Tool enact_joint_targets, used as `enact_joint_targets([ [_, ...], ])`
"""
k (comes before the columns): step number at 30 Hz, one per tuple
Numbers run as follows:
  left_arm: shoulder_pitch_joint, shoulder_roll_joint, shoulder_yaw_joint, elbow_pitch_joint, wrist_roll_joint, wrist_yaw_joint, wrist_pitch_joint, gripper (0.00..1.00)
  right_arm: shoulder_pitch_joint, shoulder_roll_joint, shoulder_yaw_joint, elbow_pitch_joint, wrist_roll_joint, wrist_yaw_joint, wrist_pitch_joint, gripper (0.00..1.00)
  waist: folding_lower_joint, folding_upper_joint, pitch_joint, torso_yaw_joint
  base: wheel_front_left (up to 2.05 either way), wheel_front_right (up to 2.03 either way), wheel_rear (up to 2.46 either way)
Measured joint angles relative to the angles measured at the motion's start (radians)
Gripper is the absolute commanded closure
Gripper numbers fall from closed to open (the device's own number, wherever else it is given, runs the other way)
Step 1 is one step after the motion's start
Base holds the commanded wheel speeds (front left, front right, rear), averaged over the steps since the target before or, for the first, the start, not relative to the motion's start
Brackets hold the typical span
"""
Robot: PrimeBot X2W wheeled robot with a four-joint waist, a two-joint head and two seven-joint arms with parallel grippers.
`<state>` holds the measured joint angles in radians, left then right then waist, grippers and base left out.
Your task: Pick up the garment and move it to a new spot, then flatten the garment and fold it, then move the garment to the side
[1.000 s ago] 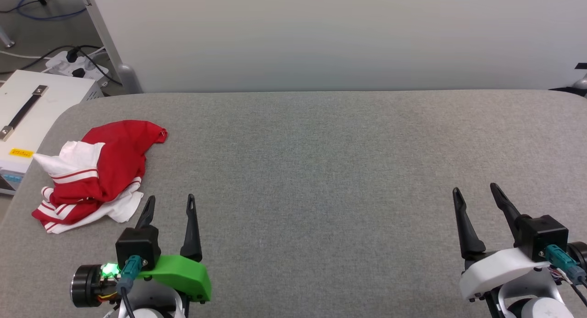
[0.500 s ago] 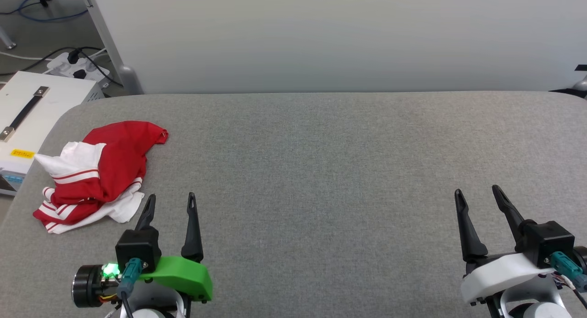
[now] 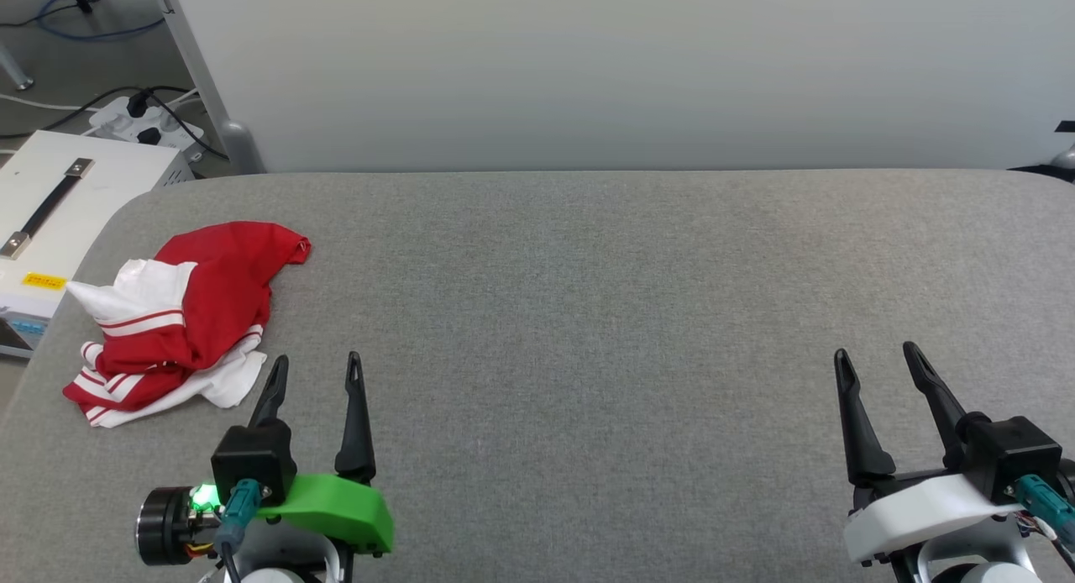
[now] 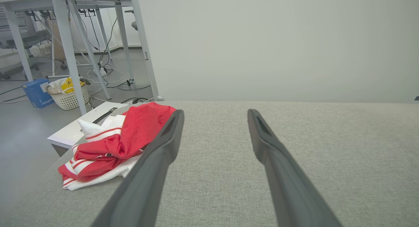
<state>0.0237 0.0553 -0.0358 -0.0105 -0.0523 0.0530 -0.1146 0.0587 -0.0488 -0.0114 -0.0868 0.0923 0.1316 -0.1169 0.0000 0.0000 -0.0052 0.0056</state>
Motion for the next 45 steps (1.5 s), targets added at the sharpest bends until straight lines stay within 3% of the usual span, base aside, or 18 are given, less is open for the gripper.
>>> enact_joint_targets([
  [45,0.022,0.0,-0.034,0.012,-0.03,0.03,-0.098,0.0,0.042,0.0,0.001,-0.023,0.027,0.0,-0.092,0.0,0.0,0.0,0.009,0.022,0.0,0.0,0.0],
])
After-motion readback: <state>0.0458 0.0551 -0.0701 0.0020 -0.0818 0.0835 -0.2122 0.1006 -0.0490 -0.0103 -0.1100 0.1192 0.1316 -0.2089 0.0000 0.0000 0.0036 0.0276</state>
